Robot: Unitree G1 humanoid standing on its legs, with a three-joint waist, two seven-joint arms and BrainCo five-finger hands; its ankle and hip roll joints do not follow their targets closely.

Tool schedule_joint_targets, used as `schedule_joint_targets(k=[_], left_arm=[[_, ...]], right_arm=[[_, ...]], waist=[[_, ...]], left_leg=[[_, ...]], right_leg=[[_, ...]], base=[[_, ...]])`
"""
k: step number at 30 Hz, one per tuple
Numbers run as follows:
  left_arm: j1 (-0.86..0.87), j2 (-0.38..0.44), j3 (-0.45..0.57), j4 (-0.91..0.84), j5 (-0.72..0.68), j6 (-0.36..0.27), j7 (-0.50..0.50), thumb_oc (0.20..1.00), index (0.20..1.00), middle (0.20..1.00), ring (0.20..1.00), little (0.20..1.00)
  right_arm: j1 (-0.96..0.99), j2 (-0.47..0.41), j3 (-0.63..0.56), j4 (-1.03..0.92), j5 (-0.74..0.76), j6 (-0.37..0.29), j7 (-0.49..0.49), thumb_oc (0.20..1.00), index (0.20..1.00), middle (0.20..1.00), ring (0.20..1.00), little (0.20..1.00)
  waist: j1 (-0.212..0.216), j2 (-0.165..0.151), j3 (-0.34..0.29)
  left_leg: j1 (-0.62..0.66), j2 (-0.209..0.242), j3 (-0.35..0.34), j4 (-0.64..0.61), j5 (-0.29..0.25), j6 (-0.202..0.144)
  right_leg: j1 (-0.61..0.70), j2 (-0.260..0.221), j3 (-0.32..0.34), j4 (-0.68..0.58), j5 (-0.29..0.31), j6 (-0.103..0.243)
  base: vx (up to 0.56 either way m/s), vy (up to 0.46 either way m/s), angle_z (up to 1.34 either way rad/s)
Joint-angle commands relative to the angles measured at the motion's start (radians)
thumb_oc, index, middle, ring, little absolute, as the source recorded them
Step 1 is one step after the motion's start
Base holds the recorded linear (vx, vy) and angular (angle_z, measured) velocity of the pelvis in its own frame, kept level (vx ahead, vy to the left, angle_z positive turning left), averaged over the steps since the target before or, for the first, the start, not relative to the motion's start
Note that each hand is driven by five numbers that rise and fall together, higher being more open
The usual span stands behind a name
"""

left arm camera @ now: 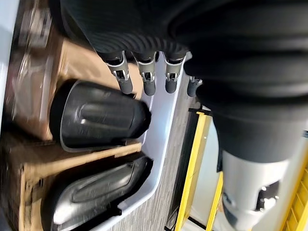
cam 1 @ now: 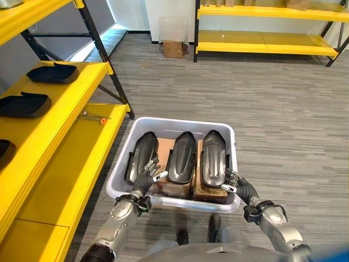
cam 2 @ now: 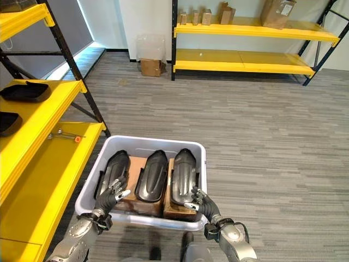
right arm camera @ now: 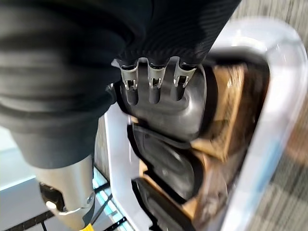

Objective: Move parts from the plastic box to the shelf.

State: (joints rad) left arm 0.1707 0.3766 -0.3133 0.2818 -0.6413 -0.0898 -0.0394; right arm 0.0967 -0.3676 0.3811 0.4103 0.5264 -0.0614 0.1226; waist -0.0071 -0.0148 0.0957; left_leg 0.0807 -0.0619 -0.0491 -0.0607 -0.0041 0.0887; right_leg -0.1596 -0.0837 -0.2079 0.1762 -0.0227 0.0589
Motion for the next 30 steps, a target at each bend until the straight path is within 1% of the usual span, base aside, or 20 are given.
schedule_joint_targets(k=[1, 4, 7, 11, 13, 14, 15, 16, 17, 18, 19, 20, 21, 23, 24, 25, 26, 27, 30], left_arm=[[-0.010, 0.020, 0.024, -0.065, 0.008, -0.036, -0.029, 1.000, 1.000, 1.000, 1.000, 1.000], [0.000, 0.014, 0.020, -0.061, 0.001, -0.028, -0.030, 1.000, 1.000, 1.000, 1.000, 1.000], [0.003, 0.012, 0.020, -0.062, -0.001, -0.026, -0.030, 1.000, 1.000, 1.000, 1.000, 1.000], [-0.002, 0.010, 0.020, -0.057, -0.007, -0.029, -0.025, 1.000, 1.000, 1.000, 1.000, 1.000], [-0.004, 0.006, 0.024, -0.060, -0.008, -0.028, -0.019, 1.000, 1.000, 1.000, 1.000, 1.000], [-0.008, 0.005, 0.026, -0.057, -0.007, -0.030, -0.020, 1.000, 1.000, 1.000, 1.000, 1.000], [-0.014, 0.004, 0.025, -0.060, -0.009, -0.030, -0.019, 1.000, 1.000, 1.000, 1.000, 1.000], [-0.027, 0.003, 0.026, -0.060, -0.012, -0.034, -0.018, 1.000, 1.000, 1.000, 1.000, 1.000], [-0.028, 0.001, 0.028, -0.059, -0.017, -0.035, -0.017, 1.000, 1.000, 1.000, 1.000, 1.000], [-0.029, 0.000, 0.029, -0.055, -0.020, -0.035, -0.018, 1.000, 1.000, 1.000, 1.000, 1.000], [-0.027, 0.001, 0.028, -0.056, -0.022, -0.034, -0.019, 1.000, 1.000, 1.000, 1.000, 1.000], [-0.028, 0.000, 0.024, -0.055, -0.024, -0.034, -0.016, 1.000, 1.000, 1.000, 1.000, 1.000], [-0.030, 0.000, 0.022, -0.055, -0.025, -0.033, -0.011, 1.000, 1.000, 1.000, 1.000, 1.000], [-0.031, -0.002, 0.015, -0.062, -0.027, -0.032, -0.002, 1.000, 1.000, 1.000, 1.000, 1.000], [-0.033, -0.004, 0.010, -0.064, -0.027, -0.031, -0.003, 1.000, 1.000, 1.000, 1.000, 1.000], [-0.034, -0.006, 0.008, -0.065, -0.025, -0.031, -0.006, 1.000, 1.000, 1.000, 1.000, 1.000], [-0.038, -0.012, 0.007, -0.055, -0.018, -0.036, -0.010, 1.000, 1.000, 1.000, 1.000, 1.000], [-0.044, -0.013, 0.014, -0.050, -0.013, -0.043, -0.004, 1.000, 1.000, 1.000, 1.000, 1.000], [-0.057, 0.000, 0.023, -0.062, -0.030, -0.055, -0.006, 1.000, 1.000, 1.000, 1.000, 1.000]], right_arm=[[-0.001, -0.017, -0.011, -0.066, 0.019, -0.041, 0.009, 1.000, 1.000, 1.000, 1.000, 1.000], [0.016, -0.023, -0.022, -0.060, 0.028, -0.041, 0.007, 1.000, 1.000, 1.000, 1.000, 1.000], [0.018, -0.027, -0.025, -0.060, 0.029, -0.040, 0.009, 1.000, 1.000, 1.000, 1.000, 1.000], [0.010, -0.031, -0.024, -0.067, 0.032, -0.042, 0.011, 1.000, 1.000, 1.000, 1.000, 1.000], [0.003, -0.035, -0.025, -0.071, 0.028, -0.046, 0.009, 1.000, 1.000, 1.000, 1.000, 1.000], [-0.002, -0.037, -0.026, -0.072, 0.029, -0.049, 0.008, 1.000, 1.000, 1.000, 1.000, 1.000], [-0.006, -0.040, -0.030, -0.075, 0.032, -0.053, 0.006, 1.000, 1.000, 1.000, 1.000, 1.000], [-0.015, -0.051, -0.032, -0.076, 0.039, -0.057, 0.000, 1.000, 1.000, 1.000, 1.000, 1.000], [-0.019, -0.055, -0.031, -0.080, 0.039, -0.057, -0.001, 1.000, 1.000, 1.000, 1.000, 1.000], [-0.023, -0.057, -0.029, -0.077, 0.038, -0.059, -0.002, 1.000, 1.000, 1.000, 1.000, 1.000], [-0.022, -0.061, -0.028, -0.080, 0.039, -0.059, -0.003, 1.000, 1.000, 1.000, 1.000, 1.000], [-0.020, -0.062, -0.026, -0.082, 0.043, -0.060, -0.007, 1.000, 1.000, 1.000, 1.000, 1.000], [-0.020, -0.061, -0.027, -0.082, 0.047, -0.061, -0.010, 1.000, 1.000, 1.000, 1.000, 1.000], [-0.017, -0.061, -0.034, -0.078, 0.065, -0.064, -0.020, 1.000, 1.000, 1.000, 1.000, 1.000], [-0.015, -0.063, -0.038, -0.076, 0.070, -0.065, -0.022, 1.000, 1.000, 1.000, 1.000, 1.000], [-0.012, -0.064, -0.043, -0.079, 0.076, -0.064, -0.020, 1.000, 1.000, 1.000, 1.000, 1.000], [-0.018, -0.060, -0.045, -0.065, 0.079, -0.065, -0.020, 1.000, 1.000, 1.000, 1.000, 1.000], [-0.027, -0.057, -0.045, -0.055, 0.076, -0.065, -0.023, 1.000, 1.000, 1.000, 1.000, 1.000], [-0.044, -0.051, -0.047, -0.080, 0.086, -0.071, -0.022, 1.000, 1.000, 1.000, 1.000, 1.000]], waist=[[0.015, -0.013, -0.051], [0.009, -0.013, -0.061], [0.006, -0.012, -0.063], [0.006, -0.014, -0.057], [0.007, -0.019, -0.048], [0.006, -0.024, -0.042], [0.007, -0.028, -0.028], [0.009, -0.037, 0.006], [0.007, -0.036, 0.010], [0.006, -0.042, 0.011], [0.006, -0.048, 0.010], [0.010, -0.054, 0.009], [0.010, -0.055, 0.008], [0.000, -0.039, 0.001], [-0.008, -0.025, 0.000], [-0.015, -0.014, -0.001], [-0.020, 0.003, -0.005], [-0.025, 0.026, -0.006], [-0.020, 0.037, 0.021]], left_leg=[[-0.054, 0.010, 0.069, 0.028, -0.027, -0.042], [-0.041, 0.014, 0.064, 0.027, -0.032, -0.050], [-0.040, 0.018, 0.062, 0.031, -0.035, -0.052], [-0.052, 0.027, 0.061, 0.063, -0.044, -0.063], [-0.074, 0.032, 0.057, 0.105, -0.046, -0.077], [-0.100, 0.030, 0.053, 0.150, -0.052, -0.088], [-0.128, 0.026, 0.052, 0.203, -0.056, -0.099], [-0.186, 0.024, 0.054, 0.325, -0.055, -0.122], [-0.190, 0.038, 0.059, 0.338, -0.058, -0.125], [-0.188, 0.065, 0.067, 0.347, -0.060, -0.125], [-0.175, 0.099, 0.066, 0.337, -0.060, -0.125], [-0.161, 0.138, 0.054, 0.321, -0.046, -0.127], [-0.150, 0.176, 0.039, 0.299, -0.023, -0.132], [-0.109, 0.276, 0.013, 0.194, 0.062, -0.157], [-0.103, 0.307, 0.004, 0.152, 0.103, -0.169], [-0.090, 0.321, 0.017, 0.120, 0.106, -0.178], [-0.078, 0.313, 0.025, 0.094, 0.072, -0.180], [-0.080, 0.298, 0.046, 0.073, 0.042, -0.185], [-0.100, 0.252, 0.073, 0.106, 0.003, -0.177]], right_leg=[[0.187, 0.020, 0.024, -0.150, 0.010, 0.028], [0.214, 0.029, 0.030, -0.160, 0.001, 0.017], [0.216, 0.031, 0.033, -0.158, -0.005, 0.014], [0.215, 0.036, 0.030, -0.143, -0.021, 0.002], [0.215, 0.040, 0.027, -0.141, -0.027, -0.005], [0.214, 0.041, 0.021, -0.140, -0.032, -0.009], [0.211, 0.038, 0.015, -0.134, -0.036, -0.012], [0.197, 0.029, 0.007, -0.102, -0.040, -0.020], [0.188, 0.030, 0.003, -0.091, -0.042, -0.024], [0.185, 0.028, 0.008, -0.087, -0.043, -0.026], [0.182, 0.027, 0.017, -0.083, -0.047, -0.027], [0.181, 0.022, 0.029, -0.079, -0.047, -0.025], [0.176, 0.018, 0.033, -0.075, -0.048, -0.021], [0.161, 0.017, 0.037, -0.064, -0.064, -0.007], [0.152, 0.014, 0.039, -0.052, -0.069, -0.001], [0.150, 0.007, 0.036, -0.051, -0.071, 0.003], [0.144, -0.004, 0.036, -0.047, -0.074, 0.018], [0.131, -0.031, 0.038, -0.042, -0.058, 0.028], [0.131, -0.089, 0.037, -0.052, -0.022, 0.052]], base=[[0.07, -0.059, -0.09], [0.04, -0.073, -0.02], [0.01, -0.056, 0.04], [-0.05, -0.106, 0.03], [-0.08, -0.135, 0.02], [-0.10, -0.114, 0.02], [-0.21, -0.127, 0.09], [-0.20, -0.087, 0.28], [-0.17, -0.052, 0.51], [-0.03, 0.017, 0.72], [0.00, 0.047, 0.49], [0.01, 0.076, 0.18], [0.01, 0.089, -0.16], [0.02, 0.139, -0.22], [0.03, 0.198, -0.22], [0.03, 0.233, -0.15], [0.05, 0.339, 0.03], [0.03, 0.366, 0.03], [0.02, 0.320, -0.08]])
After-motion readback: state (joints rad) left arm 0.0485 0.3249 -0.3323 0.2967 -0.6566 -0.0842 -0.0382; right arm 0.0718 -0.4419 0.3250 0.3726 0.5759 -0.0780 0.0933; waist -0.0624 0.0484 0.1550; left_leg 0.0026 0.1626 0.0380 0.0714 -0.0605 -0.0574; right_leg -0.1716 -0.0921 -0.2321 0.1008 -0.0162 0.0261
